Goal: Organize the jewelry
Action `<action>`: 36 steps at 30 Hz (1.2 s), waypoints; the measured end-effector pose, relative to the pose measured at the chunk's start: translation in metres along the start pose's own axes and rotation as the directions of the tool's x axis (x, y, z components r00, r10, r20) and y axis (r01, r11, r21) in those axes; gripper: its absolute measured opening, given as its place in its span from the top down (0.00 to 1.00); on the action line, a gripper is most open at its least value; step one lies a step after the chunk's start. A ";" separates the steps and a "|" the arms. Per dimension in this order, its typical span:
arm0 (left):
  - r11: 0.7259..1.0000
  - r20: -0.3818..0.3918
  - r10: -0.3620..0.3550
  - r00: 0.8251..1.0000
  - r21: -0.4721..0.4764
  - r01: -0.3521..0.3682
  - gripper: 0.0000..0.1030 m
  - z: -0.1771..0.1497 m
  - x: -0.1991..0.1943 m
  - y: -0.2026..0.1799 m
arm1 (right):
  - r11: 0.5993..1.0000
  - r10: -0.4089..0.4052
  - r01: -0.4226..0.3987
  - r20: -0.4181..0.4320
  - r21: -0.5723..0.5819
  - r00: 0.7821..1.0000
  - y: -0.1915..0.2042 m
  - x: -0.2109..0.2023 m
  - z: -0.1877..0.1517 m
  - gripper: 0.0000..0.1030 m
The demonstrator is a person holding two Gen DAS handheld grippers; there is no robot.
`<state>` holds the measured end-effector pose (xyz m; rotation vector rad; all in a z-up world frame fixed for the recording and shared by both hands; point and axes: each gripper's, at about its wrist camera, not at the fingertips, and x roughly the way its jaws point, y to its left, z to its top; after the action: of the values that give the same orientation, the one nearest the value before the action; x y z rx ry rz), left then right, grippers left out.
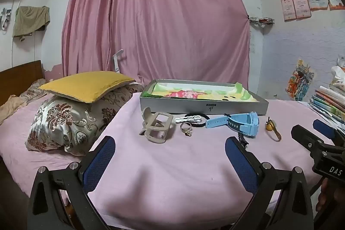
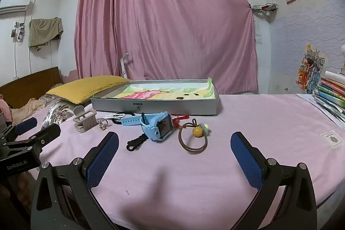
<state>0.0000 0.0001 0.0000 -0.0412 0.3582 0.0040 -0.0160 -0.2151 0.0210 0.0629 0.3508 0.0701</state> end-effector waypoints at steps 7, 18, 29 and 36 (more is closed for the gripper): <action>1.000 0.002 -0.003 1.000 -0.003 0.003 0.01 0.000 0.000 0.000 | 1.000 0.001 -0.001 -0.001 0.001 1.000 0.000 0.000 0.000 0.01; 1.000 0.002 -0.004 1.000 -0.002 0.004 0.01 -0.002 0.002 0.006 | 1.000 0.001 -0.001 -0.003 0.001 1.000 0.000 0.001 0.000 0.01; 1.000 0.002 -0.003 1.000 -0.002 0.003 0.01 -0.002 0.001 0.004 | 1.000 0.000 0.000 -0.002 0.001 1.000 0.000 0.000 0.000 0.01; 1.000 0.001 -0.003 1.000 -0.002 0.003 0.01 -0.003 0.003 0.008 | 1.000 0.000 0.000 -0.002 0.000 1.000 0.001 0.000 0.000 0.01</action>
<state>0.0014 0.0075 -0.0041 -0.0436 0.3571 0.0012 -0.0157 -0.2144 0.0207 0.0632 0.3525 0.0705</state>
